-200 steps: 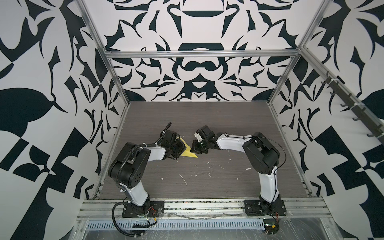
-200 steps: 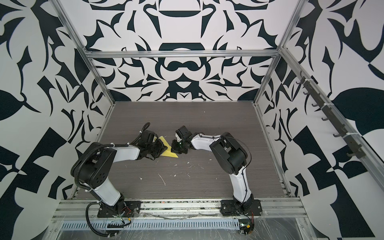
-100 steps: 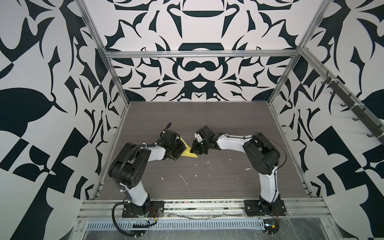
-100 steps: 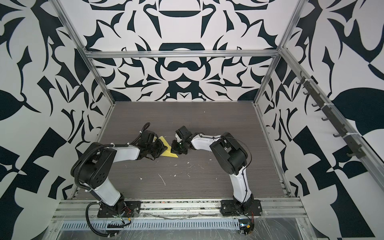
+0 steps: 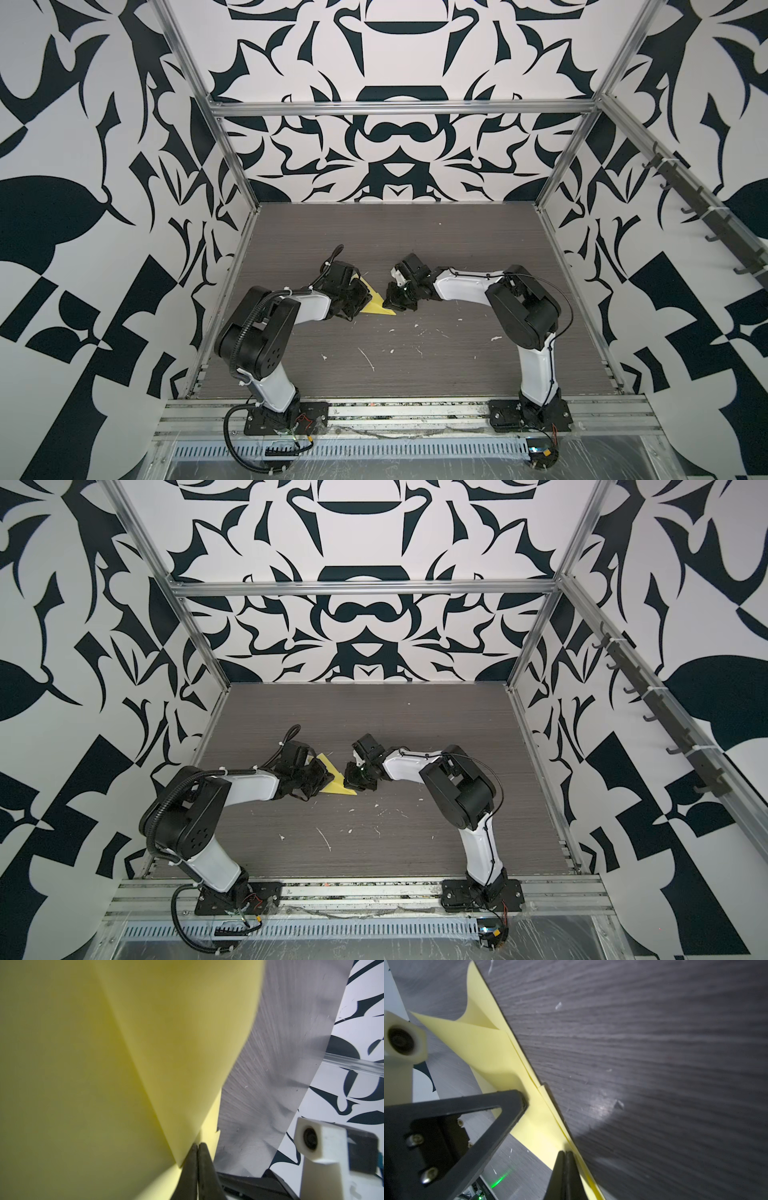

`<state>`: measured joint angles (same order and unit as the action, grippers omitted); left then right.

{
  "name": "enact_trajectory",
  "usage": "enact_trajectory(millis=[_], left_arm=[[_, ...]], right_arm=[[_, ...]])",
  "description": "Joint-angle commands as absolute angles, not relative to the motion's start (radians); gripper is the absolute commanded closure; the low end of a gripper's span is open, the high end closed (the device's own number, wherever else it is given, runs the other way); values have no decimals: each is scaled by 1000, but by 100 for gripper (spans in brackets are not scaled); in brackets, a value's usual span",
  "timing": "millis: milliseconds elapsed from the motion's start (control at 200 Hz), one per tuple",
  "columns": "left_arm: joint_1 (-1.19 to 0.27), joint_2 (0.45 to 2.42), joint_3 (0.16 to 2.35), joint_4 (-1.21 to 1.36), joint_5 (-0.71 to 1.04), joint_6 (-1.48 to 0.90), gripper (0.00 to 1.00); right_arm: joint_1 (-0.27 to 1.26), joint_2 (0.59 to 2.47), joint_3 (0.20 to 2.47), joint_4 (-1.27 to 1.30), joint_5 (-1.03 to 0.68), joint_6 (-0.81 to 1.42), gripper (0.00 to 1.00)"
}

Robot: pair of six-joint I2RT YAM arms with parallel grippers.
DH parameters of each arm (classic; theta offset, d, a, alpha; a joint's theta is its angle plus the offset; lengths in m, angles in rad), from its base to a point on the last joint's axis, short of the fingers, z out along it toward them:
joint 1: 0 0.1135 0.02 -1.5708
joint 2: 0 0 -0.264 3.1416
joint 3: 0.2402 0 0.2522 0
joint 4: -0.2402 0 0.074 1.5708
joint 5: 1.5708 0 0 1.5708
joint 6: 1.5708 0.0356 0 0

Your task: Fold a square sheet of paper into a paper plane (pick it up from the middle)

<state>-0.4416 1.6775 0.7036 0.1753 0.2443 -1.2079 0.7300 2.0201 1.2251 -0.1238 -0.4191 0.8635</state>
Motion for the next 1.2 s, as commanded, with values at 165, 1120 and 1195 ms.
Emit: enact_trajectory(millis=[165,1120,1195], left_arm=[[-438,1593,896,-200,275,-792,87],[-487,1805,1043,-375,295,-577,94],[-486,1813,1046,-377,282,-589,94]], right_arm=[[737,2034,1206,-214,-379,823,100],[736,2063,1218,-245,-371,808,100],[736,2062,1218,-245,-371,807,100]])
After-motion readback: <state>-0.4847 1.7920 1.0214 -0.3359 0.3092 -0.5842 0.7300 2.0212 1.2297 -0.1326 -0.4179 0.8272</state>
